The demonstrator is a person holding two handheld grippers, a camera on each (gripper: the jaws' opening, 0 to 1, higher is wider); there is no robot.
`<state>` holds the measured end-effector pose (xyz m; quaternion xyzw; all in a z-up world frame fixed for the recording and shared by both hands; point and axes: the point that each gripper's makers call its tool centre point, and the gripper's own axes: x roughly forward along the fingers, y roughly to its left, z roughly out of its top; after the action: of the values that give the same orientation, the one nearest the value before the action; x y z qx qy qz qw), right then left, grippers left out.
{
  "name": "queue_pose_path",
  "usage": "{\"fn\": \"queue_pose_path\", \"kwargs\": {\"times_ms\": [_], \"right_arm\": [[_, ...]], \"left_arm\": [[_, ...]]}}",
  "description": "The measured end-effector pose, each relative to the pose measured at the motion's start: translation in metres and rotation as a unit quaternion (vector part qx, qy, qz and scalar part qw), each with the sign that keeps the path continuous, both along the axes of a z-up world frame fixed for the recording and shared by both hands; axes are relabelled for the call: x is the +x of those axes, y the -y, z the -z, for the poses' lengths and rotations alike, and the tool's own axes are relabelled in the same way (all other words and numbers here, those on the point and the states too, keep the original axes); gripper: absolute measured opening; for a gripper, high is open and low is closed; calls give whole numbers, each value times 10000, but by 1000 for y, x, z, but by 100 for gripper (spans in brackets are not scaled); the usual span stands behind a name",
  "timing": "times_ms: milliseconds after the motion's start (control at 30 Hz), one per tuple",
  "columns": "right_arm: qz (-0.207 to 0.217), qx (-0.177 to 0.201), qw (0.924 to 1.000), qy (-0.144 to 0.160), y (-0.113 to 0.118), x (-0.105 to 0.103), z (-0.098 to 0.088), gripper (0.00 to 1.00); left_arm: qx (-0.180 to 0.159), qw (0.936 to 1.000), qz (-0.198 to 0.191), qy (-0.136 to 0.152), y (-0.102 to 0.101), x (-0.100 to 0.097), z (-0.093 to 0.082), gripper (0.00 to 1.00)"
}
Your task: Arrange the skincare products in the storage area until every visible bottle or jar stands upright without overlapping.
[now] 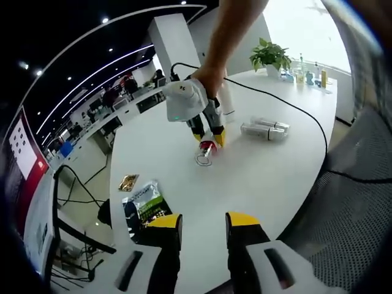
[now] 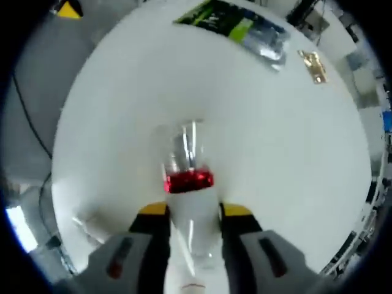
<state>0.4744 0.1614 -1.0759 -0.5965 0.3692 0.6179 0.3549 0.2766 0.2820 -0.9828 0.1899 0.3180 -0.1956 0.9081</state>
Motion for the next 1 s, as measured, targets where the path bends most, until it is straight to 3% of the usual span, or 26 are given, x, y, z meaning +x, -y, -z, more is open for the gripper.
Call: {"fn": "queue_pose_path", "kwargs": {"times_ms": [267,400,600,767,867,1000], "right_arm": [[296,158,9994,37,-2,-1,0,31],[213,206,9996,41,-1,-3,0,27],[829,628,9946,-62,-9,-4,-5,26],[1536,1236,9798,-333,-22,-13,-25,25],[1719,1501,9732,-277,-26,-13,-34,25],[2225,1983,9539,-343,-30,-18,-50,25]], "left_arm": [[-46,10000,-40,18,0,0,-1,29],[-30,10000,-39,13,-1,0,0,29],[-88,9999,-84,64,-1,2,-3,29],[-140,9998,-93,73,0,2,-3,29],[-146,9998,-90,74,0,2,-3,29],[-173,9998,-76,83,1,2,-4,30]]}}
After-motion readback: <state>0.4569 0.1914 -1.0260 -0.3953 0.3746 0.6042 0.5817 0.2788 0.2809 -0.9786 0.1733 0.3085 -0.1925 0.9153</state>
